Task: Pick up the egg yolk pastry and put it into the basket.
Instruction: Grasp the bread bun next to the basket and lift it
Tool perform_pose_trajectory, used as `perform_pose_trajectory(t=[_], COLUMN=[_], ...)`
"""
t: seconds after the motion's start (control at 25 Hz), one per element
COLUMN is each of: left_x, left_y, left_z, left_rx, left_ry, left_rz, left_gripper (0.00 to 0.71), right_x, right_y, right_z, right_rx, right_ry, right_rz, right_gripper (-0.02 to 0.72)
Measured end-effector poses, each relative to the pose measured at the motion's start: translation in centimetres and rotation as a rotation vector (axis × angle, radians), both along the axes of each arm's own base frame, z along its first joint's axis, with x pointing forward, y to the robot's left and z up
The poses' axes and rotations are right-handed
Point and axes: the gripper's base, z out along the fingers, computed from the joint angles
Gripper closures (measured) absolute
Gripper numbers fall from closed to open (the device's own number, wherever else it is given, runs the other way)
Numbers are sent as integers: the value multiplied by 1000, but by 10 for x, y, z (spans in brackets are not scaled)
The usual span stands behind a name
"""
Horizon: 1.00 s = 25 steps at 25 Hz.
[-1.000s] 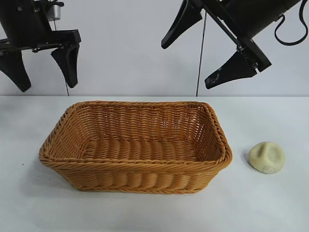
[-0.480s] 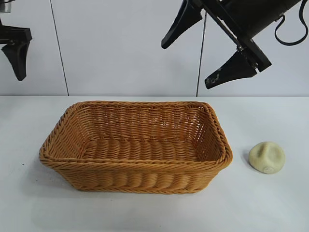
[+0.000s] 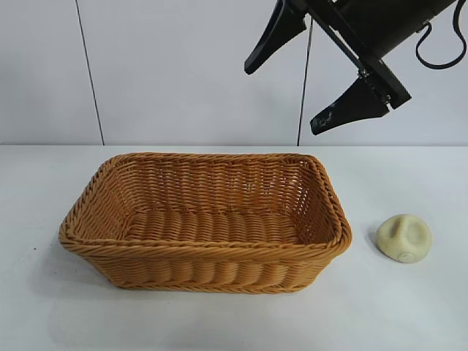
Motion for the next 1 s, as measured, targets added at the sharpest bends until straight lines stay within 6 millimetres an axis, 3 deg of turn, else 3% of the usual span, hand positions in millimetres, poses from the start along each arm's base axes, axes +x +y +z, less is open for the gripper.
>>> perform_pose_trajectory(t=[0.16, 0.32, 0.44, 0.84, 1.0], left_x=[-51, -99, -132, -230, -253], left_y=[2, 4, 5, 5, 5], left_z=[21, 28, 22, -40, -40], left_rx=[-2, -4, -4, -51, -73], left_ry=[-63, -106, -118, -226, -380], left_rz=[0, 0, 0, 5, 5], left_gripper=[20, 20, 20, 20, 20], right_x=[0, 0, 0, 0, 0], right_y=[0, 0, 0, 0, 0], right_z=[0, 0, 0, 0, 0], right_rx=[0, 0, 0, 0, 0], right_ry=[1, 1, 0, 0, 0], right_rz=[-1, -1, -1, -1, -1], right_gripper=[10, 10, 10, 10, 10])
